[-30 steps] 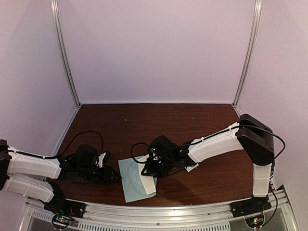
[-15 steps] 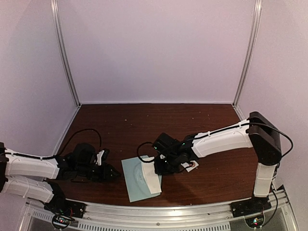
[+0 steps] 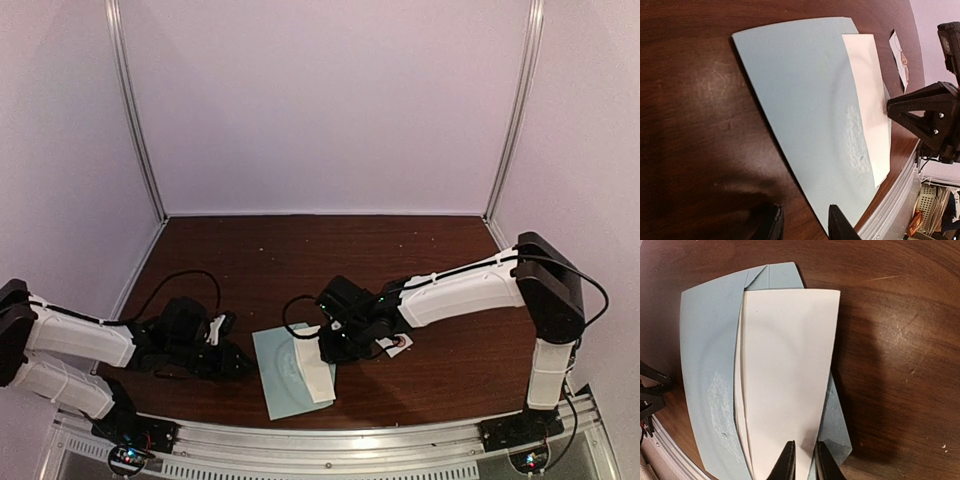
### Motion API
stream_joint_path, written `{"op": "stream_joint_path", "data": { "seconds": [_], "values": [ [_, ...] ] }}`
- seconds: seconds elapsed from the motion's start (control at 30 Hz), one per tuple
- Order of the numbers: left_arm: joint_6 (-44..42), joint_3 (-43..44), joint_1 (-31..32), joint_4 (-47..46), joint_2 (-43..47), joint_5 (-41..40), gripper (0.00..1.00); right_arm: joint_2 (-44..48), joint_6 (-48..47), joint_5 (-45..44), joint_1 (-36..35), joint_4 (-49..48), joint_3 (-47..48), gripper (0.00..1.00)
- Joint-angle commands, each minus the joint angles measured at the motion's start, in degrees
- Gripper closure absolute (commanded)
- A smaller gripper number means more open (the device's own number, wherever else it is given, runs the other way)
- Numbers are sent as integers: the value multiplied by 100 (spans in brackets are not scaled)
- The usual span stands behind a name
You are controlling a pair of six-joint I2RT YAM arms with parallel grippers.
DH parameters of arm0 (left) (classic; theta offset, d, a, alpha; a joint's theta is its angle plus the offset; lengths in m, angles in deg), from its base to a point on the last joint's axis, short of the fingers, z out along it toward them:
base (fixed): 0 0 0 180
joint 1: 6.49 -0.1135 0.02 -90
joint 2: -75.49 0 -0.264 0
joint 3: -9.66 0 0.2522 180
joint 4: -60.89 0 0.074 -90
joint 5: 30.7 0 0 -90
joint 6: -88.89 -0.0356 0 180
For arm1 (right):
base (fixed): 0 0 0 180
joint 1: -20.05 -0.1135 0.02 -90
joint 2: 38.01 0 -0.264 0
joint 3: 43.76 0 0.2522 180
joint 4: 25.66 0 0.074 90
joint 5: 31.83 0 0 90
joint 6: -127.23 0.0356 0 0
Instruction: Place the letter into the envelope and seal it
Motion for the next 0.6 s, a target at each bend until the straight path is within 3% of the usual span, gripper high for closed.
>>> {"op": "stream_joint_path", "data": {
  "seconds": [0.0, 0.57],
  "values": [
    [-102, 150, -43, -464, -215, 178, 68, -106, 23, 135, -32, -193, -44, 85],
    [-64, 47, -39, -851, -629, 322, 71, -270, 157, 519, -32, -671, -212, 85]
  ]
}}
